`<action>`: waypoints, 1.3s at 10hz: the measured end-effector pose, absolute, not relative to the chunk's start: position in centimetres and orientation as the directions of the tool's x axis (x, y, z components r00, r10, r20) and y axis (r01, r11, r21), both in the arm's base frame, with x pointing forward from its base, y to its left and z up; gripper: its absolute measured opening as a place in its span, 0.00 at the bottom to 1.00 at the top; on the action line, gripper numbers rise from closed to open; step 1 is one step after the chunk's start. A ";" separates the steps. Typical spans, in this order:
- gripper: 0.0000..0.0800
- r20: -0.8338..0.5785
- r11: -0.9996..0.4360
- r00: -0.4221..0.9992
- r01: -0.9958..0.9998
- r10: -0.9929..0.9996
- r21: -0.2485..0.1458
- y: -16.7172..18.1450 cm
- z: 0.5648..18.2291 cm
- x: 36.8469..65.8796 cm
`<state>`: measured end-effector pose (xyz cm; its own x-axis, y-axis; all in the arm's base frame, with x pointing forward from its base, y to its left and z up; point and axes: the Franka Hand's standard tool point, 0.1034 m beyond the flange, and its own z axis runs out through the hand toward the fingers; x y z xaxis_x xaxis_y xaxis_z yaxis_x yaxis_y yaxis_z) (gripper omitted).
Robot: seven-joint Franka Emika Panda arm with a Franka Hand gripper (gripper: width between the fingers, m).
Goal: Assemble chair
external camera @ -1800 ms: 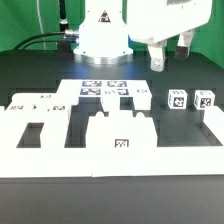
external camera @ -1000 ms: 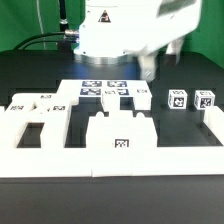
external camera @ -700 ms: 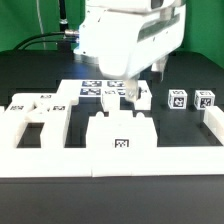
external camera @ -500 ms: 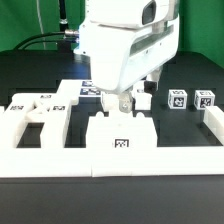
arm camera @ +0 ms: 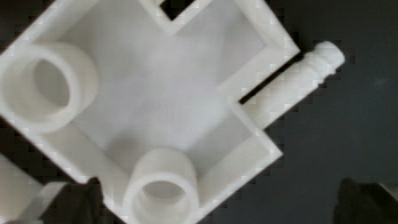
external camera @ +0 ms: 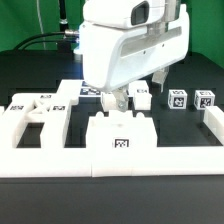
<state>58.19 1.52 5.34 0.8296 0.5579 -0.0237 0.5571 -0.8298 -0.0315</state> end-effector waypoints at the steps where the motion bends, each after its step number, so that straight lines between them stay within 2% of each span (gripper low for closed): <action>1: 0.81 -0.014 -0.858 0.858 0.514 0.514 -0.026 1.6 4.7 58.3; 3: 0.81 0.012 -0.908 0.908 0.418 0.418 -0.019 1.8 4.5 58.9; 7: 0.81 0.008 -0.987 0.988 0.152 0.152 -0.052 2.4 4.5 58.8; 9: 0.81 -0.012 -0.998 1.000 0.009 0.009 -0.068 2.2 3.2 58.4; 13: 0.81 -0.014 -0.998 1.000 0.002 0.003 -0.070 2.1 1.3 58.2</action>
Offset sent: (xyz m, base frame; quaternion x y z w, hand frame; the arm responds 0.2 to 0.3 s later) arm 0.0000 0.0000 0.0000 0.0000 0.0000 0.1938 0.9810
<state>58.25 2.08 1.27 0.9999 0.0033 -0.0136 0.0023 -0.9975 -0.0702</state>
